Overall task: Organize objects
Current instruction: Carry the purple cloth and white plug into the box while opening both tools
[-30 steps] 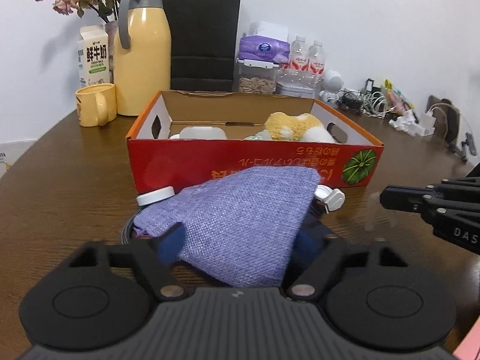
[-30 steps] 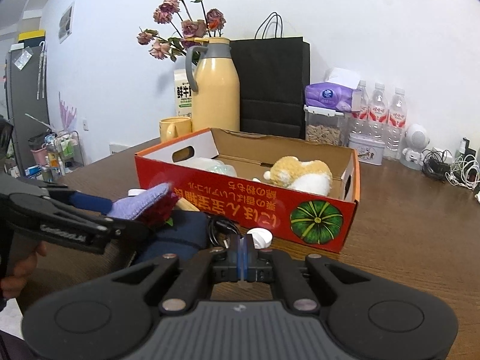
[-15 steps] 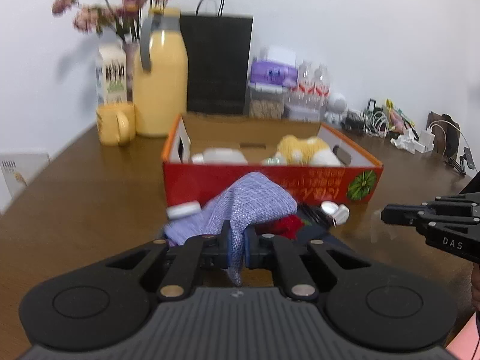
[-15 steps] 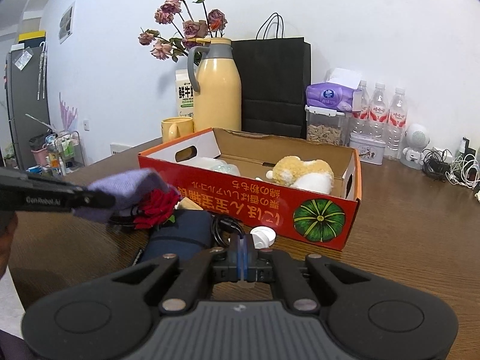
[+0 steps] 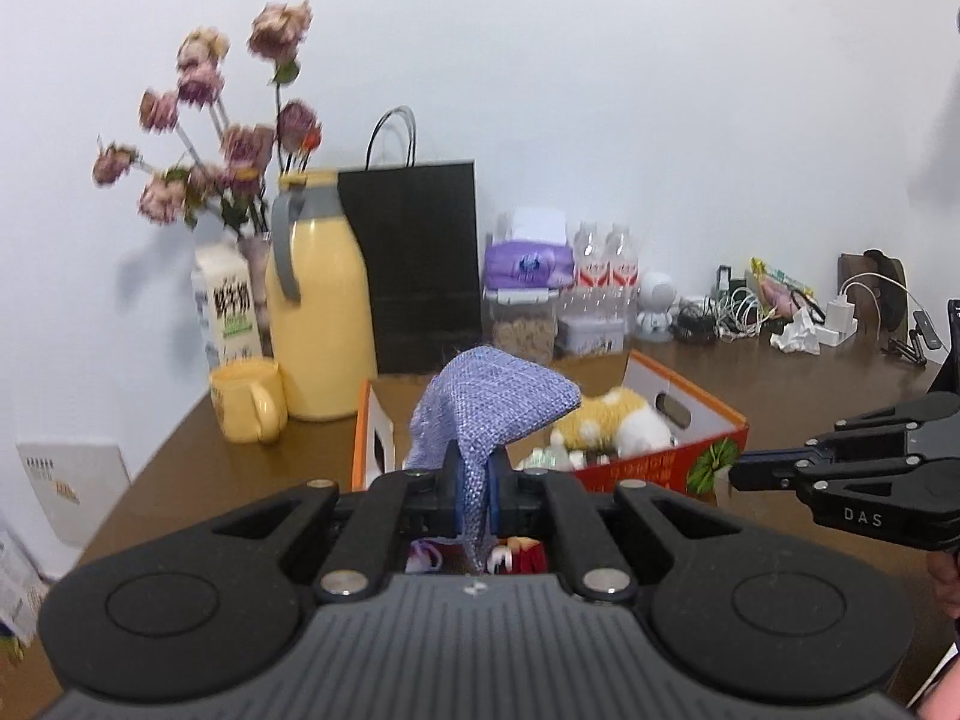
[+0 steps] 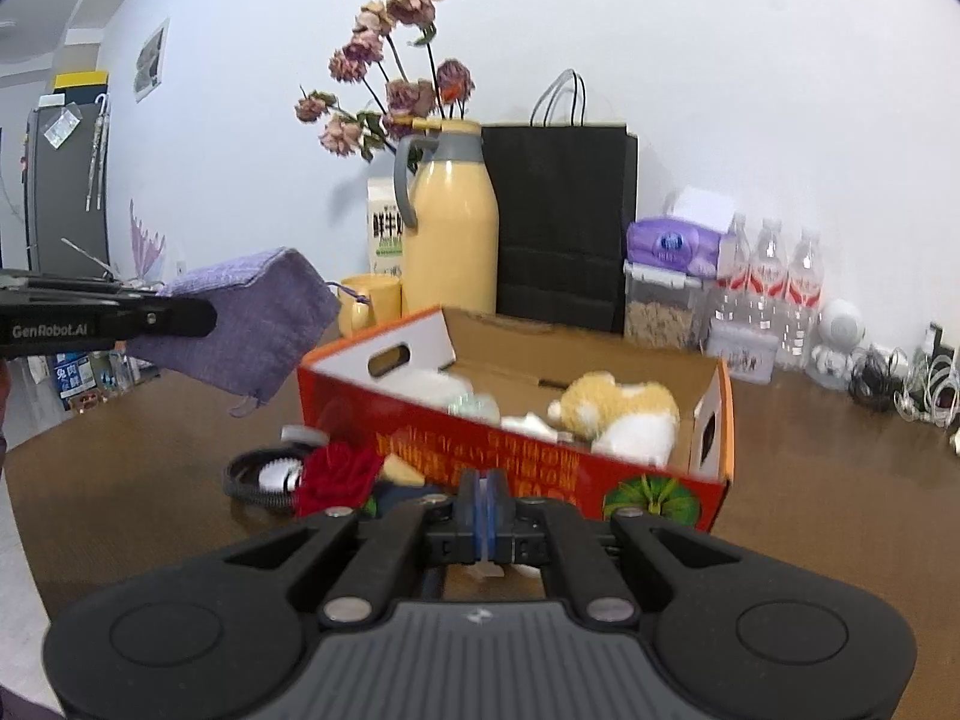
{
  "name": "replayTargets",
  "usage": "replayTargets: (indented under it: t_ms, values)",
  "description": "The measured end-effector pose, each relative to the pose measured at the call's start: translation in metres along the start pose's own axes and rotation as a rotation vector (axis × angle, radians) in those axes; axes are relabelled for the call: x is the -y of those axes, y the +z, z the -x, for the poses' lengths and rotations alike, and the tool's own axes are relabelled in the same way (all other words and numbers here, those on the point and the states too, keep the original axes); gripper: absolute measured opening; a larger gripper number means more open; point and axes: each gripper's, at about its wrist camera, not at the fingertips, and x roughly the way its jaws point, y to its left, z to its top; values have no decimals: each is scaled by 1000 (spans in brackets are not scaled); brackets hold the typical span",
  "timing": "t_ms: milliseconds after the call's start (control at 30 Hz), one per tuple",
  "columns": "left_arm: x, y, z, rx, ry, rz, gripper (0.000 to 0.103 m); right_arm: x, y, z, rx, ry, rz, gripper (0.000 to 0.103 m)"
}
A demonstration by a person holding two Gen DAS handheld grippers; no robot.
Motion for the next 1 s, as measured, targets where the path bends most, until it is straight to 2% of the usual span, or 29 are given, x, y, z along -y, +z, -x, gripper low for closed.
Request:
replayTargets:
  t_ms: [233,400,667,867,1000]
  values:
    - [10,27,-27,60,-5,-70,7,1,37,-17,66,-5,41,1]
    - [14,38,-63,66,-18,-83,7,9,62,-45,88,-7,35,1]
    - [8,36,-130,17,-24,-88,7,28,77,-110,47,11,-10,1]
    - [12,23,-177,-54,5,-90,7,48,59,-158,-31,11,-81,1]
    - [18,11,-193,-127,-4,-135,8,65,49,-170,-71,-24,-132,1]
